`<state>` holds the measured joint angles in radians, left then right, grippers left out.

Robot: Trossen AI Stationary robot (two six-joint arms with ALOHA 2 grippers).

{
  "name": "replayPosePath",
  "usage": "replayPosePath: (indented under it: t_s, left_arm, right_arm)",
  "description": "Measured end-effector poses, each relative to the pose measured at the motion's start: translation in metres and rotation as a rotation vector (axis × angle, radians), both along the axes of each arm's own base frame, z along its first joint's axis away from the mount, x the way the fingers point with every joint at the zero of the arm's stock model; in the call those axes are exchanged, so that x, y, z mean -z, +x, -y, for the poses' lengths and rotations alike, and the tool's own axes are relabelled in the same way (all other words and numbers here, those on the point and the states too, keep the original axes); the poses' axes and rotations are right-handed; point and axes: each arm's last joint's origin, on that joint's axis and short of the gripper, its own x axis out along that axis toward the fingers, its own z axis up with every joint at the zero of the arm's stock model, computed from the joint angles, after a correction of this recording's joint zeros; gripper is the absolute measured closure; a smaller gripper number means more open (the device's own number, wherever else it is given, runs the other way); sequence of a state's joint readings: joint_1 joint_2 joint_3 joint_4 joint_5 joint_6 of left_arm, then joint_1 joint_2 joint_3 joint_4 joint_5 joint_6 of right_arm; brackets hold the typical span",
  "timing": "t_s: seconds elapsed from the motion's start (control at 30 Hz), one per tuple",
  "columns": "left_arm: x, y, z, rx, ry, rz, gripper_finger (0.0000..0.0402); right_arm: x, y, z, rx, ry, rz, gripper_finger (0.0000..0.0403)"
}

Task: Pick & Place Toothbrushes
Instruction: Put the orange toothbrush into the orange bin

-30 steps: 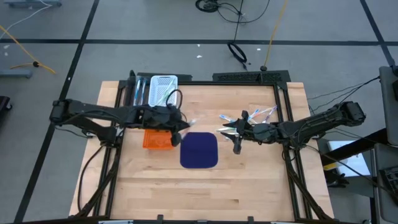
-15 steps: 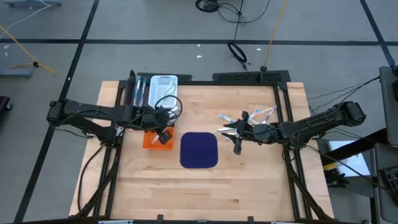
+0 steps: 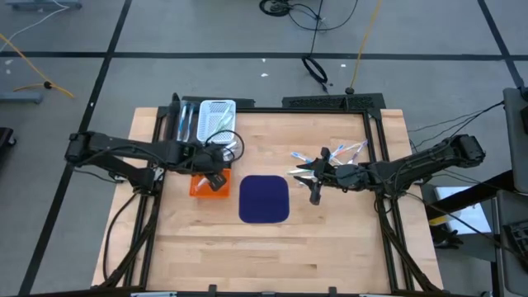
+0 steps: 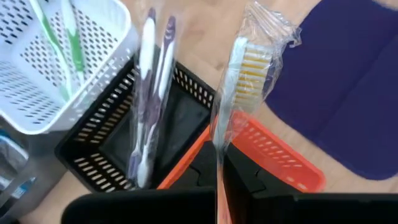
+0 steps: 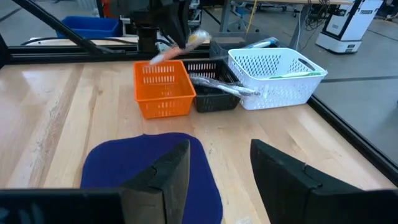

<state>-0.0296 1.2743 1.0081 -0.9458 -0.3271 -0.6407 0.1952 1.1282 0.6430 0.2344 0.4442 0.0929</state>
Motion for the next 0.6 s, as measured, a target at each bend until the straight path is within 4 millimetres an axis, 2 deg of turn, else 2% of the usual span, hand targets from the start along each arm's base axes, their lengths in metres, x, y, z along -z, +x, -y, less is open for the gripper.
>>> replayPosePath:
  t_s: [0.33, 0.6]
  left_arm:
    - [0.020, 0.009, 0.000, -0.024, 0.006, -0.122, 0.0401]
    - [0.032, 0.019, 0.001, -0.018, -0.001, -0.155, 0.0401]
  right_arm:
    - [0.000, 0.000, 0.000, 0.000, 0.000, 0.001, 0.0243]
    - [0.000, 0.000, 0.000, 0.000, 0.000, -0.001, 0.0243]
